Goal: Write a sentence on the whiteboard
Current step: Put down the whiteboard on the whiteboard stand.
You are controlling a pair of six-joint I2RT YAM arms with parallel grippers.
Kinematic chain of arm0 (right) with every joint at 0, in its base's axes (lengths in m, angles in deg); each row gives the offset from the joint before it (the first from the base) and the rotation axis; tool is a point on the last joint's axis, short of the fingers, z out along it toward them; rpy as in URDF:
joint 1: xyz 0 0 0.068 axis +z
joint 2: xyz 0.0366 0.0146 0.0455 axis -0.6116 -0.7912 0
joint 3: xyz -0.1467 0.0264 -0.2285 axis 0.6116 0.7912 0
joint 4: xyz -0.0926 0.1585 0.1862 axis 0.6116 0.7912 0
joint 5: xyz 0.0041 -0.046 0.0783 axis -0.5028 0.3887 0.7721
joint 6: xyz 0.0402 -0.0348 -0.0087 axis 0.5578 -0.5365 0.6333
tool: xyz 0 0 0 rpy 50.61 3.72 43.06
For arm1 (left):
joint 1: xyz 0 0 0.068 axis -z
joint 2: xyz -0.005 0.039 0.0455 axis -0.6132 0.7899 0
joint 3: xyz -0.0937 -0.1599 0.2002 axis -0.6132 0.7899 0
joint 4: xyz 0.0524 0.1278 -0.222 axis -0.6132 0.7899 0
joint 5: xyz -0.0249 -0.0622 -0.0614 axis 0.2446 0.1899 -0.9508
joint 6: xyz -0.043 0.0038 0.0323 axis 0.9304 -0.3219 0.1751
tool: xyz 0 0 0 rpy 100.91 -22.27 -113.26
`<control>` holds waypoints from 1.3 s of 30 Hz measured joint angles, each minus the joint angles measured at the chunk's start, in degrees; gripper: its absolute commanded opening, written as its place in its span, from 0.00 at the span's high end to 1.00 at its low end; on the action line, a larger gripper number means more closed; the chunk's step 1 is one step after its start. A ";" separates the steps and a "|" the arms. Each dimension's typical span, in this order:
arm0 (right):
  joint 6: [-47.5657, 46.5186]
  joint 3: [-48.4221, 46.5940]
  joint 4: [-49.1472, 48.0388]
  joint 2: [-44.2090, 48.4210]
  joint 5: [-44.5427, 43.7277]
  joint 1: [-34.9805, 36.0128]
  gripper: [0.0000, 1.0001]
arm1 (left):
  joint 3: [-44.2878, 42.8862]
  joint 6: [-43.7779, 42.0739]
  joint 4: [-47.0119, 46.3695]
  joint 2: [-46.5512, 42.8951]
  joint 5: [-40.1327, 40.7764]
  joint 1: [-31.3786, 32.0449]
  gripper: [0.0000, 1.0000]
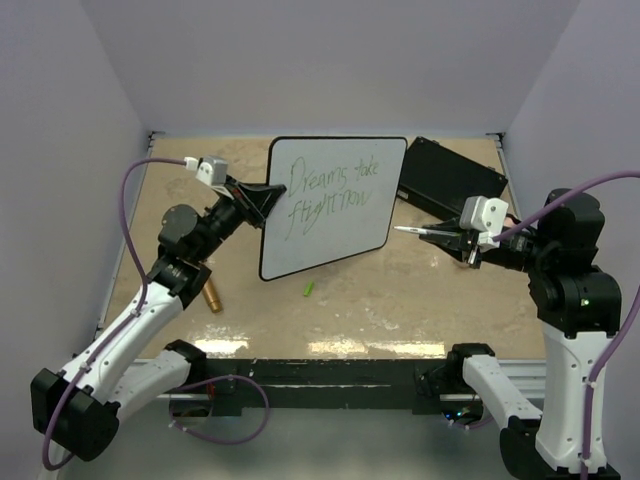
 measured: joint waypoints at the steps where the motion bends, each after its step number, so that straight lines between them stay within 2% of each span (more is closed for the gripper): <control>1: 0.02 0.13 -0.04 0.00 0.20 0.00 1.00 | -0.28 0.24 -0.48 0.66 -0.57 -0.37 1.00; 7: 0.04 1.36 -0.20 0.17 0.35 0.02 1.00 | -3.30 1.49 -4.37 6.97 -4.04 -2.21 1.00; 14: 0.28 3.82 -0.87 0.72 0.31 0.02 1.00 | -10.91 1.22 -8.07 17.09 -8.81 -3.48 1.00; 27: 0.44 6.56 -1.90 0.83 0.28 0.02 1.00 | -23.67 4.44 -15.50 35.06 -21.79 -9.75 1.00; 39: 0.48 8.31 -3.52 0.76 0.22 0.02 1.00 | -30.05 6.80 -22.43 44.28 -23.58 -9.84 1.00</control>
